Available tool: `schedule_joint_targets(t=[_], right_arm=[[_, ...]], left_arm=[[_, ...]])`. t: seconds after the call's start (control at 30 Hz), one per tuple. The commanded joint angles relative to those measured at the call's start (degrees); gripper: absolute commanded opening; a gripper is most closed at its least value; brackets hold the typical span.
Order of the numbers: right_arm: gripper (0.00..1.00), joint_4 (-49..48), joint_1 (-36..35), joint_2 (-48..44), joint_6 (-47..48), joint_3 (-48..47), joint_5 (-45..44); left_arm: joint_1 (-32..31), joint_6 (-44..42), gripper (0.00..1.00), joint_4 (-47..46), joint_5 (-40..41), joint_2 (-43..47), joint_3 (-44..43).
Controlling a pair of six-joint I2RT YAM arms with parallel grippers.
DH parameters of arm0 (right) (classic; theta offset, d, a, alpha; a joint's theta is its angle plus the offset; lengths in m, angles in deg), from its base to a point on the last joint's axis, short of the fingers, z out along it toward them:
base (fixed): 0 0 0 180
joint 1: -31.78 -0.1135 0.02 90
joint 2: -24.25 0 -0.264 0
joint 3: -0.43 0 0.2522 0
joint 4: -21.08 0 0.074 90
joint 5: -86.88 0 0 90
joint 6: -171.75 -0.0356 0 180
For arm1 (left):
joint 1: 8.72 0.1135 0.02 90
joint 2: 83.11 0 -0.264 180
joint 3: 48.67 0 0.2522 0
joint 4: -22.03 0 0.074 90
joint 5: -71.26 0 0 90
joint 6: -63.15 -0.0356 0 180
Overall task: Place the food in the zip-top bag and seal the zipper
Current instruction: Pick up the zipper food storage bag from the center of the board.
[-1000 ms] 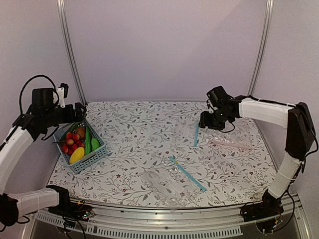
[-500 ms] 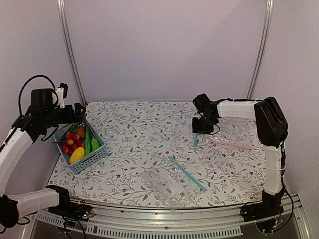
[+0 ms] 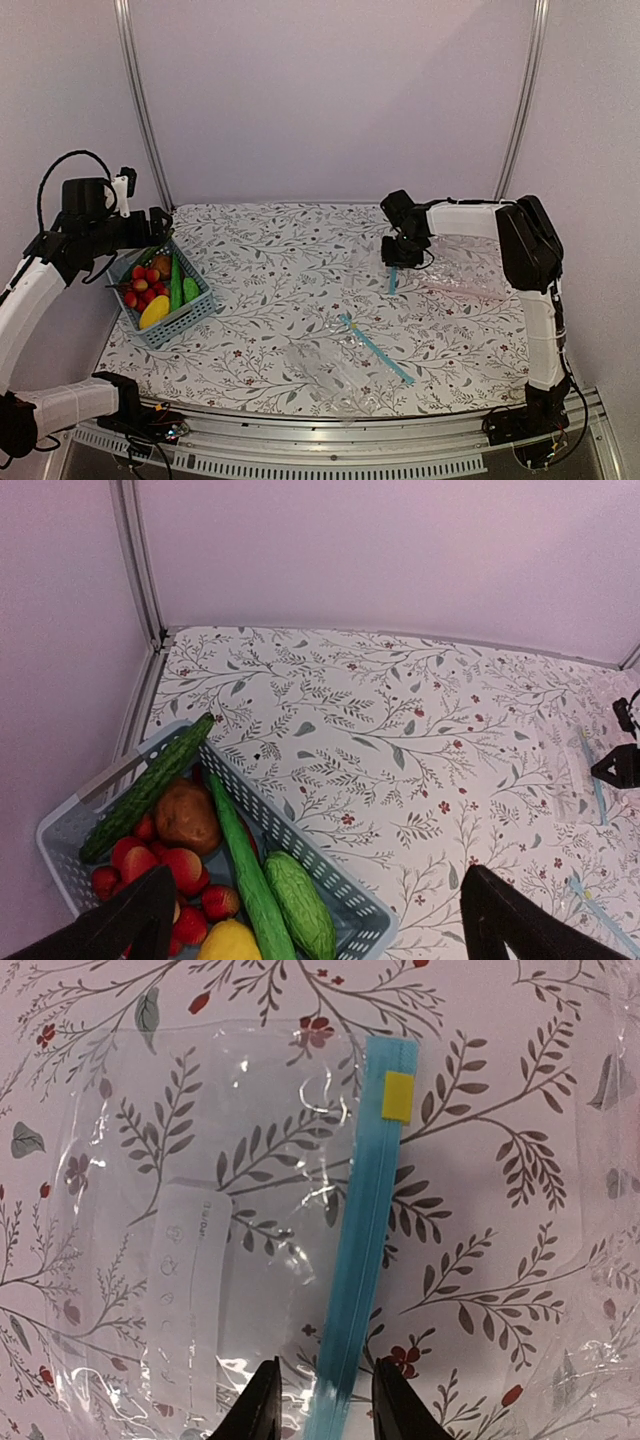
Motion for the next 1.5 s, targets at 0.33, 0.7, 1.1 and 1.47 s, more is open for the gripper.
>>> schedule_joint_targets(t=[0.33,0.7,1.1,1.47], right_arm=[[0.22,2.57,-0.24,5.06,-0.35,-4.06,-3.57],[0.0,0.58,-0.31,3.8,-0.7,-3.82,-0.98],[0.0,-12.74,-0.4,-17.06,3.3,13.69,18.94],[0.0,-11.48,-3.26,-37.71,10.25,26.86,35.43]], left_arm=[[-0.51,-1.04,1.0,0.32,0.44,0.03,0.79],[-0.57,-1.02,0.99,0.19,0.01,-0.42,0.98],[-2.58,-1.58,1.0,-0.43,-3.41,-0.59,1.24],[-12.91,-4.32,1.0,-6.9,-19.63,-0.54,2.49]])
